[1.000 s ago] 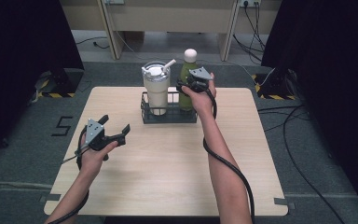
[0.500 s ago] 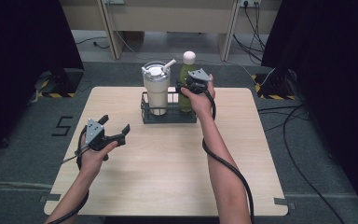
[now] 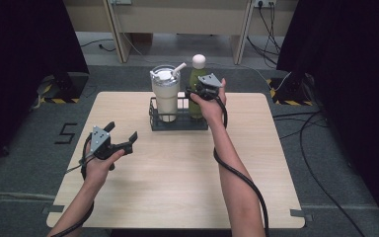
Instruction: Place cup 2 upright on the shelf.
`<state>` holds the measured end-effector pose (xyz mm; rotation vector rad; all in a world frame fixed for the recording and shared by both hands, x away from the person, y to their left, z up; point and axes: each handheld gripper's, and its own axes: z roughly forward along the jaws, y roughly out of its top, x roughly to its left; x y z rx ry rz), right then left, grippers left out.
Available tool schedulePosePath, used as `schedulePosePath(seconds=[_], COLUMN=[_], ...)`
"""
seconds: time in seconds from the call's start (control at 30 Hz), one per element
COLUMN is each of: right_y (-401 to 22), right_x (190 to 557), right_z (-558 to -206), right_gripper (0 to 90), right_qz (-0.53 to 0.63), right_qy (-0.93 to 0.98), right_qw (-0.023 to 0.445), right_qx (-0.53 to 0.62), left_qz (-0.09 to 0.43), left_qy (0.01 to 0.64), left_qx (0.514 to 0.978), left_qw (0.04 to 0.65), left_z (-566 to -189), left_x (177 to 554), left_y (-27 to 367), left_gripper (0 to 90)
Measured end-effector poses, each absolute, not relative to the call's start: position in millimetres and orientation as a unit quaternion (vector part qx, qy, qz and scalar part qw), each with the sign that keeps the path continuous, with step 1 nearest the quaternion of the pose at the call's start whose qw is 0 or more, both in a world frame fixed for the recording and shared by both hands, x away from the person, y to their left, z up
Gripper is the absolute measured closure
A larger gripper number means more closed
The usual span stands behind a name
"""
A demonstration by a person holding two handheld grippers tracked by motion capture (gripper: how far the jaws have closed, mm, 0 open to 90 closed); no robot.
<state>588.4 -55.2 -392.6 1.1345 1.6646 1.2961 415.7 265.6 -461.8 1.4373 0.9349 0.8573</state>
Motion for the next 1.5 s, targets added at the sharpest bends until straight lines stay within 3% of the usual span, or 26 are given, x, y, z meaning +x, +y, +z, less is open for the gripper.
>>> schedulePosePath(seconds=[0.6,1.5], right_y=[-55.1,-60.7], right_x=[587.3,579.0], right_z=[-392.3,-389.0], right_gripper=[11.5,5.3], right_qz=[0.495,0.493], right_qy=[0.655,0.655], right_qw=[0.367,0.374], right_qx=[0.437,0.434], left_qz=[0.366,0.368], left_qy=[0.401,0.401], left_qx=[0.613,0.614], left_qw=[0.574,0.572], left_z=[-461.9,-462.2], left_x=[416.1,416.4], left_y=[266.2,265.9], left_gripper=[3.7,3.7])
